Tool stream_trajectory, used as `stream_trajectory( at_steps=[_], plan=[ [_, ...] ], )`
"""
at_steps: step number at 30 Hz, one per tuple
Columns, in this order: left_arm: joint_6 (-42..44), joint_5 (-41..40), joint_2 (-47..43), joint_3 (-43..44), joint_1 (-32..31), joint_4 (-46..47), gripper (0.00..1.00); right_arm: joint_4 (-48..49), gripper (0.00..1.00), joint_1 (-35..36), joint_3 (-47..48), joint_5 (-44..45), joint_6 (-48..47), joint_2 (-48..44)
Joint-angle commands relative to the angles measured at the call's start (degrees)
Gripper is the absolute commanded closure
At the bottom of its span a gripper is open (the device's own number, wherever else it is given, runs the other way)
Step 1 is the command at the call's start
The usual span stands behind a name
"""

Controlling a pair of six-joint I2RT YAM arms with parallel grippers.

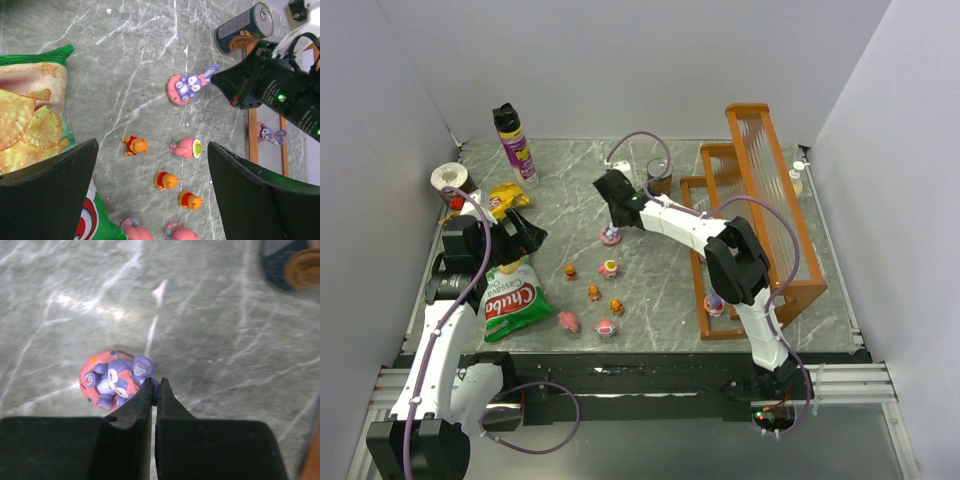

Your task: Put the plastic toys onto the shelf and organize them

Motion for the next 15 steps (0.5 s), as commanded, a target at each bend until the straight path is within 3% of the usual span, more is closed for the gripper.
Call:
stream_trajectory(
  at_steps=[1,15],
  plan=[
    [-0.81,0.91,-0.29,1.99,0.31,0.93,0.04,-0.54,1.00,-2.69,-1.78,7.76,-1.46,-8.41],
    [-0.90,1.26,0.07,1.99,0.31,1.02,0.04,0.08,1.00,-9.99,-13.91,21.04,-5.59,-18.53]
  ],
)
